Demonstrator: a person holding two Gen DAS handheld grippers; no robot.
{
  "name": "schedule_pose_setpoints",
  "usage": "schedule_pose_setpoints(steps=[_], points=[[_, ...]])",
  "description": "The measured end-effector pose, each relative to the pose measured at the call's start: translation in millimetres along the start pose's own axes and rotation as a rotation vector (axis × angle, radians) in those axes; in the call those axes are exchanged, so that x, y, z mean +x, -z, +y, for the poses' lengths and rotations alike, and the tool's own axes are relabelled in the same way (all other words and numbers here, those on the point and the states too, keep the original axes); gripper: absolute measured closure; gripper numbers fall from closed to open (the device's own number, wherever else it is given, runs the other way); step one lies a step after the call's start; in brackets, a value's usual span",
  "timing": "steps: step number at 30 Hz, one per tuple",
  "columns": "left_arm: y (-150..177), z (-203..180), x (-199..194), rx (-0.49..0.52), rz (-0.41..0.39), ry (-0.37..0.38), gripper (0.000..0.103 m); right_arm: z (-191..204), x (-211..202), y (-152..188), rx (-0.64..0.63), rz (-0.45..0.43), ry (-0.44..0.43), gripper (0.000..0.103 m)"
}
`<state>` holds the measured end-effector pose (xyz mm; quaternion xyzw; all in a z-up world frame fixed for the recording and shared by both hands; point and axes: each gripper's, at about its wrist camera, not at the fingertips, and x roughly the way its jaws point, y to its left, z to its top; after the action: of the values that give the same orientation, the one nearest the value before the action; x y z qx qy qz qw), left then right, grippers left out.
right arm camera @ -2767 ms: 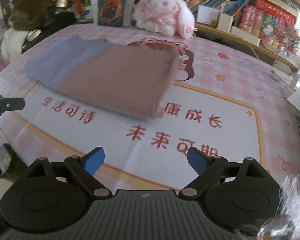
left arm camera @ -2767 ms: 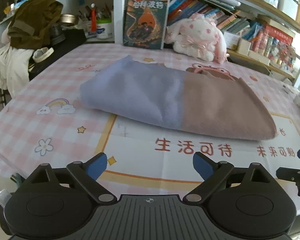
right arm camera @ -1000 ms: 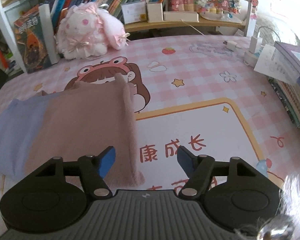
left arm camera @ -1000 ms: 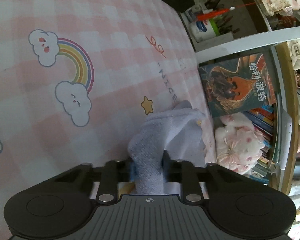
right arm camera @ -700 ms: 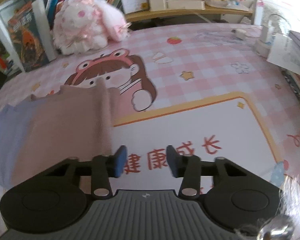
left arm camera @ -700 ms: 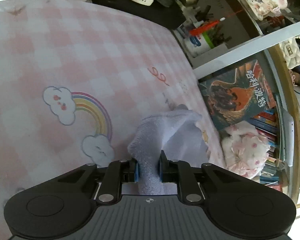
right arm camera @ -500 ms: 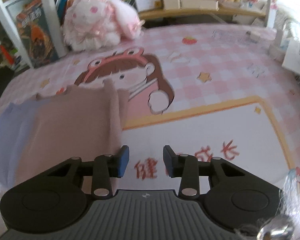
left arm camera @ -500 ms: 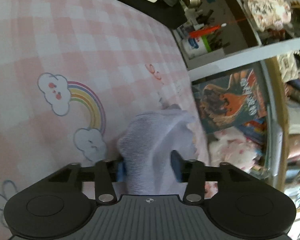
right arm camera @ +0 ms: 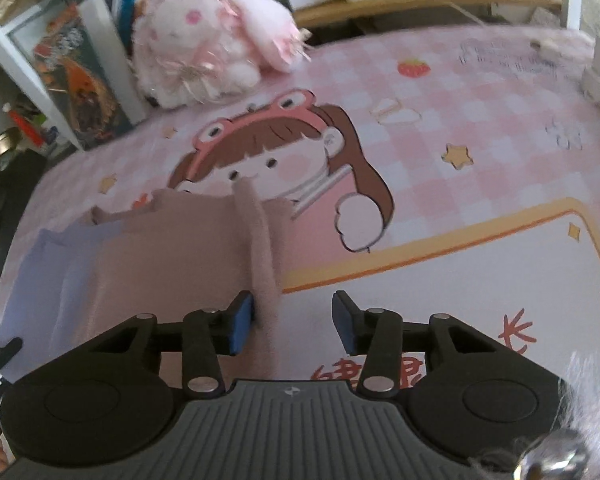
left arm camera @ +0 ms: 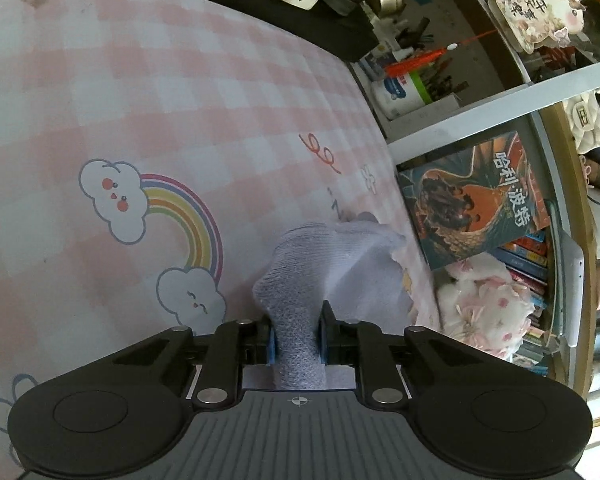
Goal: Fold clothes
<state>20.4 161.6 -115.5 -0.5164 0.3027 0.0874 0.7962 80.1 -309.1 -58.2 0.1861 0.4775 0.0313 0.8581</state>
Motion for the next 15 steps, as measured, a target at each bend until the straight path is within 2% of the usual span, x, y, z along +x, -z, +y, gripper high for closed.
schedule_pose_setpoints(steps=[2, 4, 6, 7, 12, 15], points=[[1.2, -1.6, -0.6, 0.010, -0.010, -0.006, 0.086, -3.1, 4.1, -1.1, 0.008, 0.018, -0.027, 0.067], [3.0, -4.5, -1.4, 0.020, -0.019, -0.017, 0.086, -9.1, 4.1, 0.1, 0.016, 0.028, -0.074, 0.078], [4.6, -12.1, -4.9, 0.044, -0.032, -0.026, 0.088, -13.0, 4.2, -0.1, 0.018, 0.042, -0.128, 0.092], [5.5, -18.3, -8.3, 0.063, -0.041, -0.027, 0.088, -13.9, 4.5, -0.9, 0.010, 0.048, -0.152, 0.095], [22.6, -76.2, -37.5, 0.263, -0.108, 0.026, 0.089, -16.8, 8.5, -6.0, -0.037, 0.078, -0.197, 0.096], [44.7, -121.3, -54.0, 0.426, -0.138, 0.058, 0.089, -23.6, 12.3, -7.4, -0.033, 0.091, -0.230, 0.097]])
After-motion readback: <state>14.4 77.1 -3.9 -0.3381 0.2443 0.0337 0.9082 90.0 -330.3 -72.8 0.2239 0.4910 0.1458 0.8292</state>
